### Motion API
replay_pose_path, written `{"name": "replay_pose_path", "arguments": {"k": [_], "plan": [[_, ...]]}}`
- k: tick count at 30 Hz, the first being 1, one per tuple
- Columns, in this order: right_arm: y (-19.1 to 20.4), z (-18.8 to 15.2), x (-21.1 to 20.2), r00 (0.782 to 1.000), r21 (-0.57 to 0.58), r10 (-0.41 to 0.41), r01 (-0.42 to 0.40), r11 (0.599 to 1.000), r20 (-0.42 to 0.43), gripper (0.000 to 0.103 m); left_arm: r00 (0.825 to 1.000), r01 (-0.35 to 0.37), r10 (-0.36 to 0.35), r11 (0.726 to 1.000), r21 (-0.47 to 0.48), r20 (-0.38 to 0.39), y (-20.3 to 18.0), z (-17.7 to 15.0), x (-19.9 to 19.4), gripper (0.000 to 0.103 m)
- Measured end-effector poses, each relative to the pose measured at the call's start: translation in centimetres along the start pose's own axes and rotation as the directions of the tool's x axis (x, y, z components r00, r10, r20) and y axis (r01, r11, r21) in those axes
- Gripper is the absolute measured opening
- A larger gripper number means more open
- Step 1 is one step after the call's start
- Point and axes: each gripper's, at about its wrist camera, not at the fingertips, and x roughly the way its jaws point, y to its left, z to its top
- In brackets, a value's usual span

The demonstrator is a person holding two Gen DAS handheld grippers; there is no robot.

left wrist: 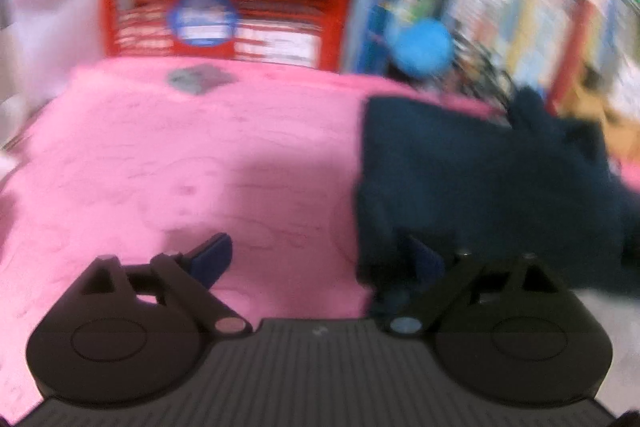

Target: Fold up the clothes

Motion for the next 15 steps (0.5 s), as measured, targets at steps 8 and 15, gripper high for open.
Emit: {"name": "replay_pose_path", "arguments": {"k": [8, 15], "plan": [[-1.7, 0.1, 0.8, 0.999, 0.102, 0.015, -0.011, 0.995, -0.039, 0.103, 0.979, -0.168, 0.118, 0.928, 0.332, 0.165, -7.2, -1.4, -1.0, 0.084], [-1.5, 0.2, 0.6, 0.999, 0.095, 0.006, -0.002, 0.995, -0.038, 0.103, 0.969, -0.073, -0.061, 0.856, 0.512, 0.239, -5.1, -4.6, -3.9, 0.088]]}}
